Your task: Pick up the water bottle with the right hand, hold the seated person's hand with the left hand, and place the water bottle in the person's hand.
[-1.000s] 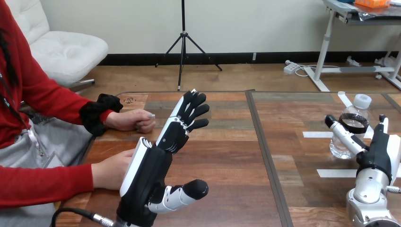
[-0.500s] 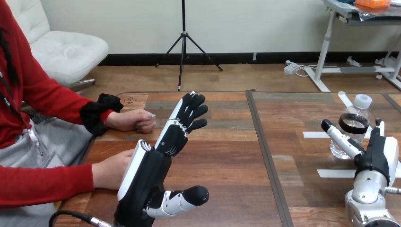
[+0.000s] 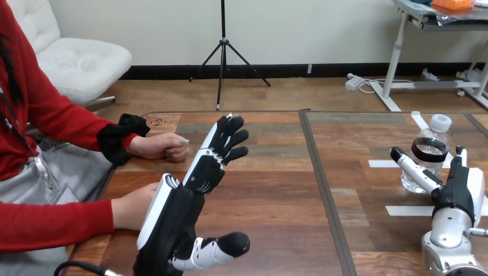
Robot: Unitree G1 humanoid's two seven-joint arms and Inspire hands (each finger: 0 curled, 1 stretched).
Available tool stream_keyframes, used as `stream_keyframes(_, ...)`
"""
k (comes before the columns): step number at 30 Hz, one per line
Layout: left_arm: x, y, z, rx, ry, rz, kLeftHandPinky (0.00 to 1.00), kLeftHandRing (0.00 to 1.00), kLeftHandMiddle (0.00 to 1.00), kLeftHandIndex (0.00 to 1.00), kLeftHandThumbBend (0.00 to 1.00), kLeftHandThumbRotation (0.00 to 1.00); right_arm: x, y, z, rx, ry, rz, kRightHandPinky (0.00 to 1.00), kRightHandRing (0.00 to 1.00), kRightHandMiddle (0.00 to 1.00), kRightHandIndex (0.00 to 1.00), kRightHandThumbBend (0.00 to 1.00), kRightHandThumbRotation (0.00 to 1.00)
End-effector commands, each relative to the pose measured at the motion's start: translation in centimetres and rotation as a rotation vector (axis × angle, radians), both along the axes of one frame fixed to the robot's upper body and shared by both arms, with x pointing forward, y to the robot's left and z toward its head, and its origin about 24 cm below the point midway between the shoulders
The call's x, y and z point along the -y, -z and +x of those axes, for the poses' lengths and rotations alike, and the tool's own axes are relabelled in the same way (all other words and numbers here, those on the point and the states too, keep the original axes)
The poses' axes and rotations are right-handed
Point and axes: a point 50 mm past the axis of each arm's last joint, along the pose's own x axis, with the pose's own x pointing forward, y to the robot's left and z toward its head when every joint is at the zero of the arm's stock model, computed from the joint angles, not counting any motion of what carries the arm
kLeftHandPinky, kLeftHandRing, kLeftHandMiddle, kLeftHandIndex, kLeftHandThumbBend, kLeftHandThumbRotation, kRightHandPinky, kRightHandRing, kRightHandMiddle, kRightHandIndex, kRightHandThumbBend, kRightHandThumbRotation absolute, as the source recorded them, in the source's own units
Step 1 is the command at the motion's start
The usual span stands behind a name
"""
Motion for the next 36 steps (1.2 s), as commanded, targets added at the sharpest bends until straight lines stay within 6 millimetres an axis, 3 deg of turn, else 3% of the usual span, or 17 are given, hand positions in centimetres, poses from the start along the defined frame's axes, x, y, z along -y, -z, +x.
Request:
stream_keyframes(1, 0.12, -1.17, 0.35, 0.055, 0.008, -0.01, 0.85, 0.92, 0.95, 0.98, 0.86, 0.73, 0.06, -3.39, 2.59, 0.093, -0.016, -0.02, 0.81, 0.99, 1.0, 1.0, 1.0, 0.41)
stream_keyframes(12, 0.12, -1.17, 0.1, 0.028, 0.013, -0.021, 0.84, 0.92, 0.95, 0.97, 0.88, 0.71, -0.32, -3.55, 2.86, 0.098, -0.027, -0.022, 0.86, 0.99, 1.0, 1.0, 1.0, 0.38)
stream_keyframes(20, 0.21, -1.23, 0.1, 0.033, 0.015, -0.017, 0.83, 0.91, 0.95, 0.96, 0.86, 0.71, -0.48, -3.71, 2.96, 0.124, -0.012, -0.007, 0.82, 0.93, 0.96, 1.0, 1.0, 0.35)
stream_keyframes(24, 0.37, -1.25, 0.09, 0.031, 0.025, -0.012, 0.82, 0.91, 0.95, 0.96, 0.86, 0.73, -0.65, -3.92, 3.1, 0.189, 0.032, 0.093, 0.75, 0.83, 0.85, 0.9, 1.0, 0.21)
stream_keyframes(30, 0.59, -1.3, 0.11, 0.026, 0.026, -0.023, 0.83, 0.92, 0.96, 0.96, 0.86, 0.73, -0.64, -4.03, 3.11, 0.208, 0.062, 0.107, 0.62, 0.68, 0.71, 0.73, 1.0, 0.05)
stream_keyframes(36, 0.73, -1.31, 0.17, 0.023, 0.035, -0.026, 0.83, 0.92, 0.96, 0.96, 0.86, 0.72, -0.6, -4.06, 3.1, 0.219, 0.074, 0.124, 0.52, 0.58, 0.6, 0.61, 1.0, 0.01)
